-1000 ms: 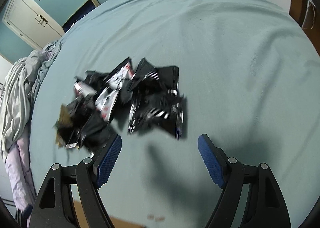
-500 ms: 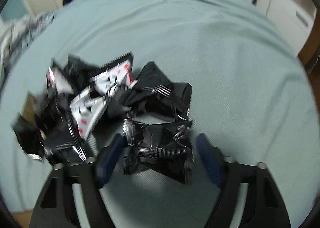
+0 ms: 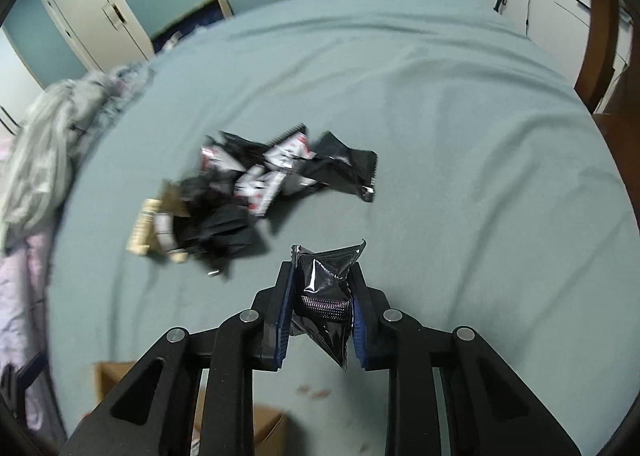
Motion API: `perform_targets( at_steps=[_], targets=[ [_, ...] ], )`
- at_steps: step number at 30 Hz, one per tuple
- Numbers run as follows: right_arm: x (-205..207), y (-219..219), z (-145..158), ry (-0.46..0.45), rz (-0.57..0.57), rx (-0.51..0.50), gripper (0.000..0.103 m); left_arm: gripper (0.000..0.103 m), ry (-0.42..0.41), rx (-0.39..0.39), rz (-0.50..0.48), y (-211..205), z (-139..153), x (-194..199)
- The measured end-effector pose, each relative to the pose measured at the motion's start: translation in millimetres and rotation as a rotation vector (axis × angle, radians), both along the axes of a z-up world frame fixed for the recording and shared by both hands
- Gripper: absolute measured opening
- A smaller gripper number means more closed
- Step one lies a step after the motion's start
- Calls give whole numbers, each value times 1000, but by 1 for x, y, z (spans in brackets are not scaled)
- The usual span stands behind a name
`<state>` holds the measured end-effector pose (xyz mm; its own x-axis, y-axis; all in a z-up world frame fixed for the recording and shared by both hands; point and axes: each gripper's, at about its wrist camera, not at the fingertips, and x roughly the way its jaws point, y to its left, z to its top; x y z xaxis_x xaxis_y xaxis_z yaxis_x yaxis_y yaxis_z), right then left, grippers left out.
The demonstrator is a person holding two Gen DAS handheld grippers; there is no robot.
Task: Organize snacks
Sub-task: 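Grasp a black snack packet from the pile with the right gripper, then grasp a black packet with the left gripper while the right gripper carries its packet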
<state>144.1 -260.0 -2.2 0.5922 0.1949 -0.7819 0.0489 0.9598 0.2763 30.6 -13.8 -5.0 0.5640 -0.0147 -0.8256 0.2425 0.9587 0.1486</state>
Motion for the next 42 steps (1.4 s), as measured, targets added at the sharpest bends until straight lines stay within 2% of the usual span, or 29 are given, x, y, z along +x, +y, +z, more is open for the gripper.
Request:
perform_targets(
  at_steps=[5,9,12,15,16,20,26,31,32,34,35,36,38,42],
  targets=[
    [-65,-10,27,-93,5,98,23,97,-18,7,-19,-8,12,1],
    [-121,-20,30,-140,-5,148,23,97,62,-50,1,-11,9,24],
    [-153,-21,22,-135,-10,185,23,97,110,-74,25,-17,4,45],
    [-173,-23,23,-141,4,264,23,101,142,-79,67,-24,-5,68],
    [-178,-23,25,-153,8,262,23,101,151,-73,94,-27,-10,80],
    [-175,-17,25,-178,22,211,23,101,165,-43,126,-38,-27,114],
    [-143,-15,3,-79,23,232,23,101,160,89,141,-61,-54,163],
    [-135,-24,1,-47,6,251,23,101,186,87,170,-67,-69,191],
    [-134,-25,0,-37,6,256,23,96,192,79,171,-67,-70,193],
    [-134,-25,-1,-22,8,267,23,74,229,61,171,-66,-74,196],
    [-134,-25,0,-19,8,269,23,53,252,50,169,-66,-76,197],
    [-134,-24,0,-18,7,263,23,37,289,32,170,-64,-78,198],
    [-136,-23,3,-19,0,249,23,36,306,-8,177,-60,-75,194],
    [-139,-21,5,-23,-17,235,23,33,287,-62,162,-52,-52,172]
  ],
)
